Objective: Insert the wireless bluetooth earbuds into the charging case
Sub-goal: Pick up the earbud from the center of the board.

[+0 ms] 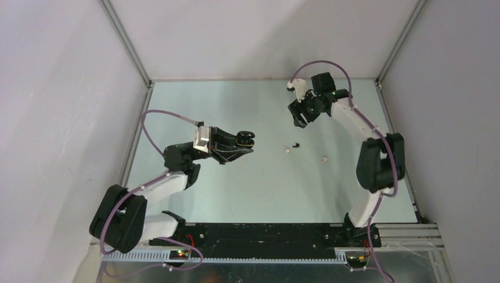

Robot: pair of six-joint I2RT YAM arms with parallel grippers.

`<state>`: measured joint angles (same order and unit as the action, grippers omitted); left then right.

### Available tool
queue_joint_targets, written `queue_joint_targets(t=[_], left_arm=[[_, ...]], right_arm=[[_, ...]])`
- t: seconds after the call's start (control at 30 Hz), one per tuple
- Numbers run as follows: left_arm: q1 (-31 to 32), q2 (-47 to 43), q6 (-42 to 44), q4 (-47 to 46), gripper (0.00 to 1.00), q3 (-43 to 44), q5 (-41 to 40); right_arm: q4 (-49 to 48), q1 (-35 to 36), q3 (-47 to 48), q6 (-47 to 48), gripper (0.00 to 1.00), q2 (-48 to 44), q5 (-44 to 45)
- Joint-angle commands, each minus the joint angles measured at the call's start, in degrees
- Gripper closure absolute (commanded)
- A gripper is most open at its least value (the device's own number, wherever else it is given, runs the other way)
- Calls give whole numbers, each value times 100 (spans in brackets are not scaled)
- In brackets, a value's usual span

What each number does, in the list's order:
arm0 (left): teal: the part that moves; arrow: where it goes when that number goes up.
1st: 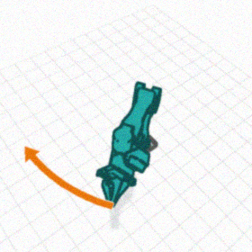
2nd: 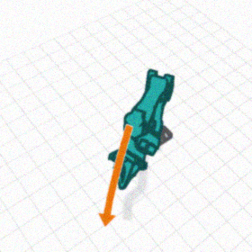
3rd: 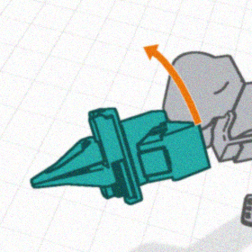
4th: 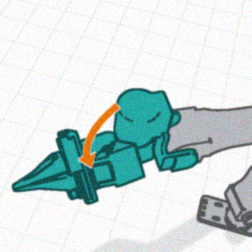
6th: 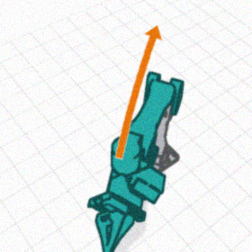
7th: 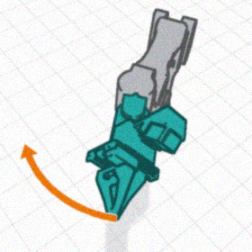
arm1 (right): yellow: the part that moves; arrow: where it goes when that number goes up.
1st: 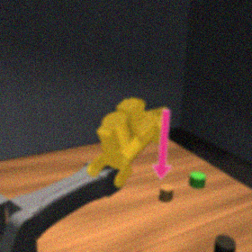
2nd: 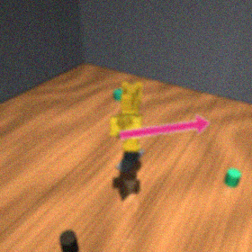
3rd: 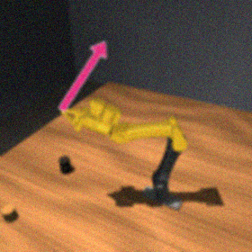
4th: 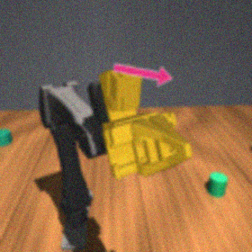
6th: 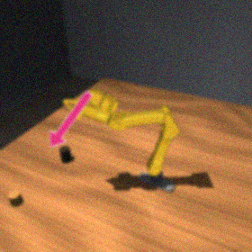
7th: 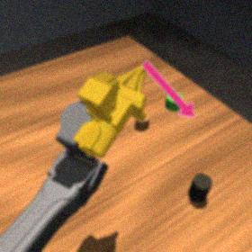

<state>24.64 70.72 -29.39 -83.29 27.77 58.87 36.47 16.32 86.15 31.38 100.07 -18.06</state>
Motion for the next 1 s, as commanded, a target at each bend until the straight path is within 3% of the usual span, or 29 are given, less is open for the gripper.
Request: queue_joint_targets(t=[0.0, 0.5, 0.97], left_arm=[[63, 30, 168, -214, 100, 88, 28], [143, 67, 199, -181, 100, 88, 37], [172, 100, 252, -171, 100, 101, 77]], right_arm=[[599, -329, 758, -905, 31, 817, -103], [1753, -439, 1405, -1116, 47, 2290, -602], [2383, -539, 1812, -1402, 55, 2834, -1269]])
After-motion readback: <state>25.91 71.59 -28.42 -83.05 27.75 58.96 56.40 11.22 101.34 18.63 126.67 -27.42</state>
